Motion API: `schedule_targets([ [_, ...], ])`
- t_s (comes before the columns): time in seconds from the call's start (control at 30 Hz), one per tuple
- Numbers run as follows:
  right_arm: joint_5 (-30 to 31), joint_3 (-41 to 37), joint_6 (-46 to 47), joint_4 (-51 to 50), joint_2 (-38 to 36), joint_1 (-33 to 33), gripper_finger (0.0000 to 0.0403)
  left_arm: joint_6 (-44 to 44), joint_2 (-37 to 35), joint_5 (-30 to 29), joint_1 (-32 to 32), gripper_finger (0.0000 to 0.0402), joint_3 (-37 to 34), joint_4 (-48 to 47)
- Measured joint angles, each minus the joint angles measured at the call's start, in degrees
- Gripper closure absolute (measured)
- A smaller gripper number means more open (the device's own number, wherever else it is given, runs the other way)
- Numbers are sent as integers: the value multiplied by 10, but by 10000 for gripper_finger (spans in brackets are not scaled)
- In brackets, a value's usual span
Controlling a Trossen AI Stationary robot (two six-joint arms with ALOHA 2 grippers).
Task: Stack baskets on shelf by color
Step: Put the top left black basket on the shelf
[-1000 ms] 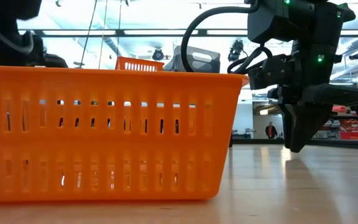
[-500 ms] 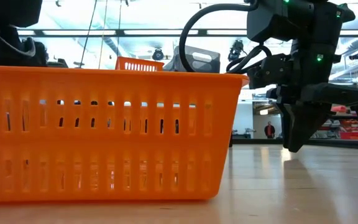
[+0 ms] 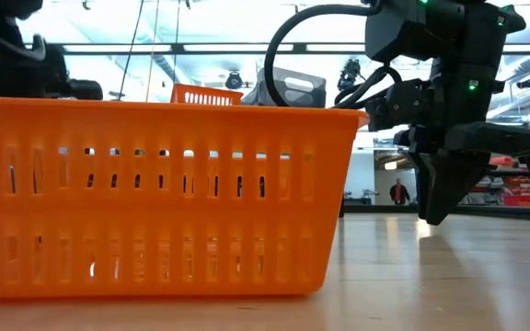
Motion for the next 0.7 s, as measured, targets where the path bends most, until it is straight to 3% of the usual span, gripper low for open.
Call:
schedule_targets([
  [0.7, 0, 0, -2, 7, 0, 0, 302, 28, 2, -50, 16, 272, 9, 64],
])
